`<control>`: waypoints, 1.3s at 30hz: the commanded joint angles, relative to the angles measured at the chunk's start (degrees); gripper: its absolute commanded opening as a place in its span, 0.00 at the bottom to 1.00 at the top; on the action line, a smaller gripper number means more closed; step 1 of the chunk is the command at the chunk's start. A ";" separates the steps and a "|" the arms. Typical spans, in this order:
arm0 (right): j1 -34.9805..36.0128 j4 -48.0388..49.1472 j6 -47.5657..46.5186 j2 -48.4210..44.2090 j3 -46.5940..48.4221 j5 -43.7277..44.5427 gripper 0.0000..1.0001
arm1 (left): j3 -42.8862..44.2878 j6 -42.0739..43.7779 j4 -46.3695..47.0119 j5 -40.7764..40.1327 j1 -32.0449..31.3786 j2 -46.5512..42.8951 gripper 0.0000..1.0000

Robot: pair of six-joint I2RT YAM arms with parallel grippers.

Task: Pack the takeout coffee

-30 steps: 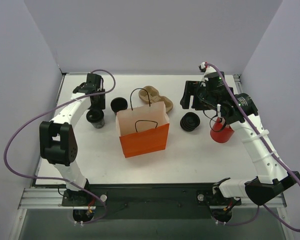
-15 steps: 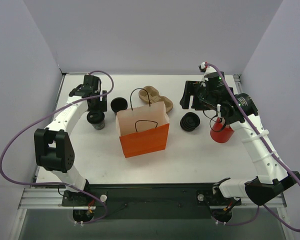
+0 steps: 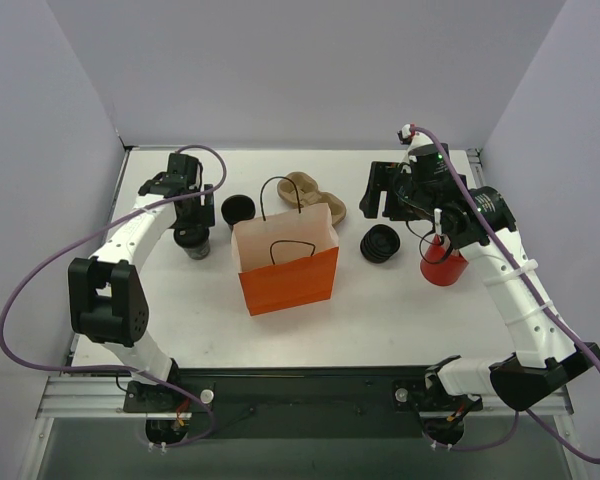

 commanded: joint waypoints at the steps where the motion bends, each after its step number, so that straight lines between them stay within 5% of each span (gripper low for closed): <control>1: -0.48 -0.12 0.58 -0.32 0.32 -0.15 0.68 | -0.21 -1.19 -0.10 -0.04 0.25 -1.35 0.89; 16: -0.66 -0.12 1.19 -0.32 0.68 -0.33 0.68 | -1.09 -1.37 0.34 0.05 0.25 -0.30 0.81; 39: -1.10 0.40 2.86 -3.31 -0.55 -0.68 0.68 | -8.81 -1.64 -6.17 2.25 -2.56 -11.01 0.74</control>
